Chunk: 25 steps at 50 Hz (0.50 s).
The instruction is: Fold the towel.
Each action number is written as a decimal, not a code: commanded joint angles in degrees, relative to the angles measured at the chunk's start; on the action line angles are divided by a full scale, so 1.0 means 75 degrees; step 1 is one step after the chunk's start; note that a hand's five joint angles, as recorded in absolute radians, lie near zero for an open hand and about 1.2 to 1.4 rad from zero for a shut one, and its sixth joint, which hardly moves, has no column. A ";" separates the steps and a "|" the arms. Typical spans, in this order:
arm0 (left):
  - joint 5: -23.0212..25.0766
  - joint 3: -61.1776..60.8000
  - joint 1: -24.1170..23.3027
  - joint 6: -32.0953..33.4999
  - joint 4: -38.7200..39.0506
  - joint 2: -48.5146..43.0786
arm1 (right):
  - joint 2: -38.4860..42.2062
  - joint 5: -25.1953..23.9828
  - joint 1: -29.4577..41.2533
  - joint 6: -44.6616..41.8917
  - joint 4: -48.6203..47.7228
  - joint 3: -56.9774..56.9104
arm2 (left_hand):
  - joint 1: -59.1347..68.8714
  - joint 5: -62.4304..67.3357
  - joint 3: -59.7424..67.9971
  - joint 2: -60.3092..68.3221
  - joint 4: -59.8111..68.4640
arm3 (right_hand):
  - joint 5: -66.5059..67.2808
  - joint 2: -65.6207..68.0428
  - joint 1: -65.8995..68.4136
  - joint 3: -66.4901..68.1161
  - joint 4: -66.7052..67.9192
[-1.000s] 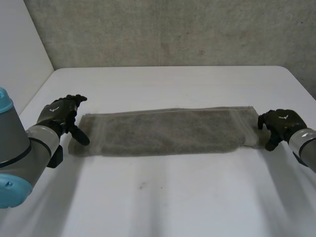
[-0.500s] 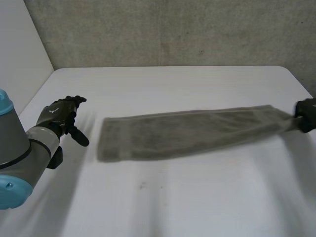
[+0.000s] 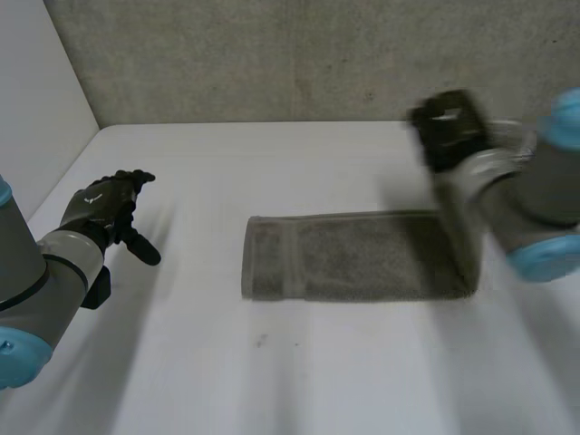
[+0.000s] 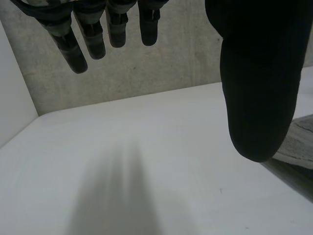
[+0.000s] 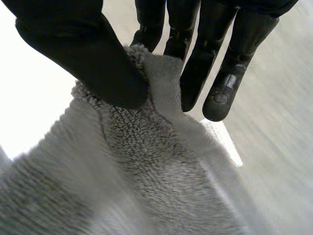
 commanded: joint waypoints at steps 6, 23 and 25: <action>-0.0002 -0.0090 -0.0024 0.0000 0.0008 0.0011 | 0.1776 -0.0321 0.2923 -0.0047 -0.0184 -0.0254 | 0.0011 -0.0226 0.0054 0.0071 0.0043 | 0.1425 0.1427 0.0048 0.1382 0.1365; 0.0010 -0.0114 -0.0094 0.0012 0.0067 -0.0001 | 0.0406 -0.0169 0.2222 0.1289 0.0708 0.0321 | 0.0011 -0.0226 0.0054 0.0071 0.0043 | -0.7908 -0.7906 -0.9285 -0.7952 -0.7969; 0.0010 -0.0091 -0.0094 0.0012 0.0067 -0.0001 | -0.0224 -0.0228 0.1627 0.2036 0.0708 0.0880 | 0.0011 -0.0226 0.0054 0.0071 0.0043 | -0.7908 -0.7906 -0.9285 -0.7952 -0.7969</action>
